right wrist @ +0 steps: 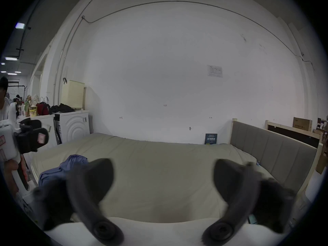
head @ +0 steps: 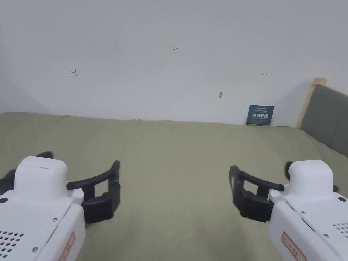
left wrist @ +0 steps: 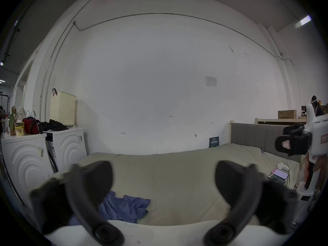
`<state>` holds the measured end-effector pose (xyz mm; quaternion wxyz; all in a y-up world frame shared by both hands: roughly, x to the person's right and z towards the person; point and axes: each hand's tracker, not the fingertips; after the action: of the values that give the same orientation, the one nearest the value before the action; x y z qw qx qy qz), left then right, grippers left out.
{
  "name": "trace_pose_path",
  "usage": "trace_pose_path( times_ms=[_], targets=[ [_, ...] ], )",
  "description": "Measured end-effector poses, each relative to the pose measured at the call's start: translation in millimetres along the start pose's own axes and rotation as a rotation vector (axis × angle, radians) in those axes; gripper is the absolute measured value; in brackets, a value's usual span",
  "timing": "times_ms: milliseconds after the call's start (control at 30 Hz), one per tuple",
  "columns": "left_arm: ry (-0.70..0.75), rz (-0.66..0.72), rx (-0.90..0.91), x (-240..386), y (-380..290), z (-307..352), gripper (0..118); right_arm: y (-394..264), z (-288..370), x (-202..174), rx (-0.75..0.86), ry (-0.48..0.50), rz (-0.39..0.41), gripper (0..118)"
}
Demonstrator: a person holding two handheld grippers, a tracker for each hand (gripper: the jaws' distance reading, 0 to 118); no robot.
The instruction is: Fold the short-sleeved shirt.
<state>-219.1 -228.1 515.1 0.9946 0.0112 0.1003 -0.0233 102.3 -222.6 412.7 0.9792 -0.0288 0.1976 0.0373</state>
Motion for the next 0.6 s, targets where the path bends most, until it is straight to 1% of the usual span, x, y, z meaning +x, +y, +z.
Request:
trace_pose_path(
  times_ms=[33,67,100,133,167,200,267,400,533,600],
  targets=[
    [-0.008,-0.006,0.005,1,0,0,22,1,1,-1,0.005,-0.012,0.012,0],
    [0.056,-0.042,-0.015,2,1,-3,0,2,-2,-3,-0.001,-0.058,0.03,0],
    [0.111,-0.05,0.046,5,0,-1,0,1,1,0,0.015,-0.111,0.0,0],
    [0.031,-0.016,0.003,2,-3,2,0,3,4,6,0.021,-0.037,-0.018,0],
    [0.012,-0.011,0.0,0,-4,3,0,2,3,5,0.002,-0.03,-0.017,0],
    [0.038,-0.012,-0.011,0,-4,2,0,3,3,5,-0.003,-0.039,-0.009,0],
    [0.037,0.005,-0.005,-1,-6,3,0,2,5,7,0.011,-0.057,-0.011,0],
    [0.041,-0.003,-0.001,0,-3,3,0,3,1,5,0.005,-0.051,-0.019,0],
    [0.042,0.026,-0.004,-4,-2,1,0,2,-1,3,0.001,-0.044,-0.02,0],
    [0.035,0.017,-0.033,-7,0,2,0,3,-2,0,-0.001,-0.028,-0.021,0]
  ],
)
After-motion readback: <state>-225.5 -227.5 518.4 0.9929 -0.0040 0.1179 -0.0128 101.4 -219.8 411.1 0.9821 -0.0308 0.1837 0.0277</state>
